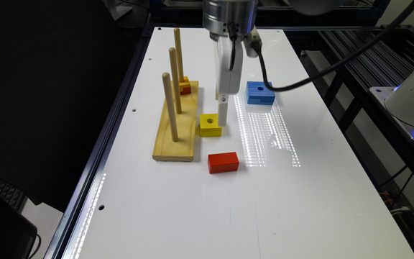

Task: Pick up yellow block.

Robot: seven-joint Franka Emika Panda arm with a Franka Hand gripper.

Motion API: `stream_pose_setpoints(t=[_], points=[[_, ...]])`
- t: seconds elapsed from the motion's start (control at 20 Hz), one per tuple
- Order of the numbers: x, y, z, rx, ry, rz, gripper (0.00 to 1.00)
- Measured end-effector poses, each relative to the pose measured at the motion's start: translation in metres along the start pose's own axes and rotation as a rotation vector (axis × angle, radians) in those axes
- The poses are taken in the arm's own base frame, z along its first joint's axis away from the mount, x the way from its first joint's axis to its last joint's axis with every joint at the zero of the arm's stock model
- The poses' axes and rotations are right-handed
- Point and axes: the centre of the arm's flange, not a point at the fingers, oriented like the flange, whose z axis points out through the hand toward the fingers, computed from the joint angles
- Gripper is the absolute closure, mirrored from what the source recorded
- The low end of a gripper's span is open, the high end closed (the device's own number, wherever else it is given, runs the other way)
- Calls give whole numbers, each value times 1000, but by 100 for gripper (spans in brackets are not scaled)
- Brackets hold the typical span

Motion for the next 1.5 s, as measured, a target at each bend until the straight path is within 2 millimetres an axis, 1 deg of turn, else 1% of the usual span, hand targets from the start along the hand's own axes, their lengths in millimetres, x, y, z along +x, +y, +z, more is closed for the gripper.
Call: stream_pose_setpoints(t=[0.1, 0.55, 0.8, 0.85, 1.15, 1.4, 1.45, 1.5], points=[[0, 0, 2, 3, 2, 1, 0], [7, -6, -5, 18, 15, 3, 0], [12, -11, -2, 22, 15, 4, 0], [12, -11, 0, 19, 13, 4, 0], [14, -10, 29, 18, 5, 7, 0], [17, -13, 31, 21, 6, 8, 0], [17, -13, 31, 21, 6, 8, 100], [17, -13, 31, 21, 6, 8, 100]])
